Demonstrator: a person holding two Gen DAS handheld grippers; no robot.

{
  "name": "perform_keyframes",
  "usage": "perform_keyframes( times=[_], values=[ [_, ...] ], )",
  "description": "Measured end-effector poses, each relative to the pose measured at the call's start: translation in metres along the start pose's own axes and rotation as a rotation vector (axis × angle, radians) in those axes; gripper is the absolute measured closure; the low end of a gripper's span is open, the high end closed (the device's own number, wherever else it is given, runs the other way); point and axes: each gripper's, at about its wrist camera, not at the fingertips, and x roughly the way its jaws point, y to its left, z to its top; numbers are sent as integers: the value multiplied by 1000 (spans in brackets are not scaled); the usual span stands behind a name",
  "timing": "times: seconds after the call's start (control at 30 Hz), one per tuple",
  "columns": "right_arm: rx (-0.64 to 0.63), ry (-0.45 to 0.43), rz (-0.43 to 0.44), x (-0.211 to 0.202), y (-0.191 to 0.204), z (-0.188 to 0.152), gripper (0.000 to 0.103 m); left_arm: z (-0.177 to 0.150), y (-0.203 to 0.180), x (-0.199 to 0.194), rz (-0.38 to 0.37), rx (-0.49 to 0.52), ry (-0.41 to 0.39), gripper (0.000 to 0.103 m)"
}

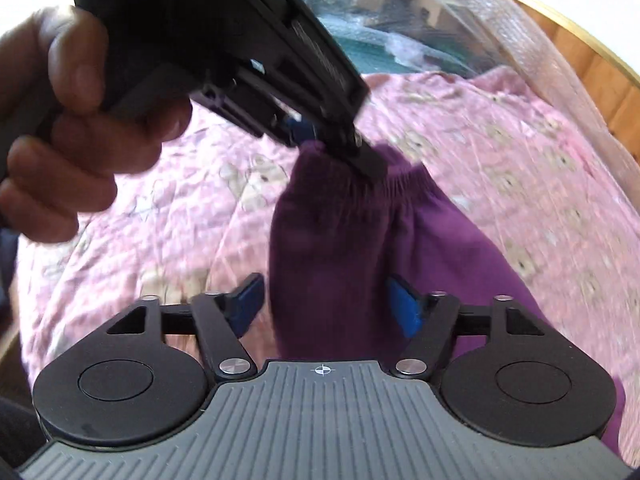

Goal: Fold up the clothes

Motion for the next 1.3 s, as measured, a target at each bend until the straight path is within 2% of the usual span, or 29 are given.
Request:
perform_keyframes(
  times=[0.07,0.1,0.2,0.23,0.27,0.33,0.37,0.5,0.57,0.7,0.8,0.83,0.87,0.93,1.03,1.1,1.13,1.17,1.2,1.27,1.3],
  values=[
    [-44,15,-23,16,11,11,27,4,20,8,-69,-68,24,88],
    [-71,23,-47,21,17,13,26,6,22,8,-83,-70,32,87],
    [-132,39,-115,34,30,18,35,11,17,0,-57,-26,28,78],
    [-132,38,-130,34,30,20,52,11,17,-5,-39,-28,19,63],
    [-114,34,-149,31,26,22,76,12,20,-12,-15,-43,0,47],
    [-63,18,-169,21,16,25,89,10,27,-26,1,-104,-38,32],
    [-34,6,-163,15,10,25,92,9,31,-30,-2,-142,-47,29],
    [32,-35,-125,-5,-4,23,95,6,36,-12,-137,-283,11,23],
    [34,-49,-97,-9,-6,19,95,8,32,5,-177,-289,55,16],
    [14,-69,-37,-6,-5,12,95,10,25,30,-236,-260,129,16],
    [-3,-58,-33,1,-2,3,91,13,28,33,-282,-282,140,16],
    [1,-55,-28,2,-4,1,85,13,32,31,-307,-301,136,15],
    [15,-52,-20,3,-7,-1,70,12,36,30,-332,-322,131,12],
    [39,-53,-7,4,-11,-4,58,11,34,31,-313,-304,144,10],
    [31,-74,30,1,-11,-4,57,11,24,35,-265,-227,160,13],
    [32,-84,73,-11,-14,-5,54,12,13,36,-191,-148,160,33],
    [47,-94,98,-20,-20,-8,54,12,12,36,-160,-136,167,59],
    [74,-110,117,-32,-30,-12,56,11,12,37,-130,-128,174,79],
    [120,-128,127,-45,-44,-19,59,11,11,37,-100,-119,181,82],
    [272,-122,72,-58,-79,-34,72,9,9,33,-75,-92,169,84],
    [351,-116,40,-63,-97,-42,75,6,6,29,-60,-65,162,84]
  ],
)
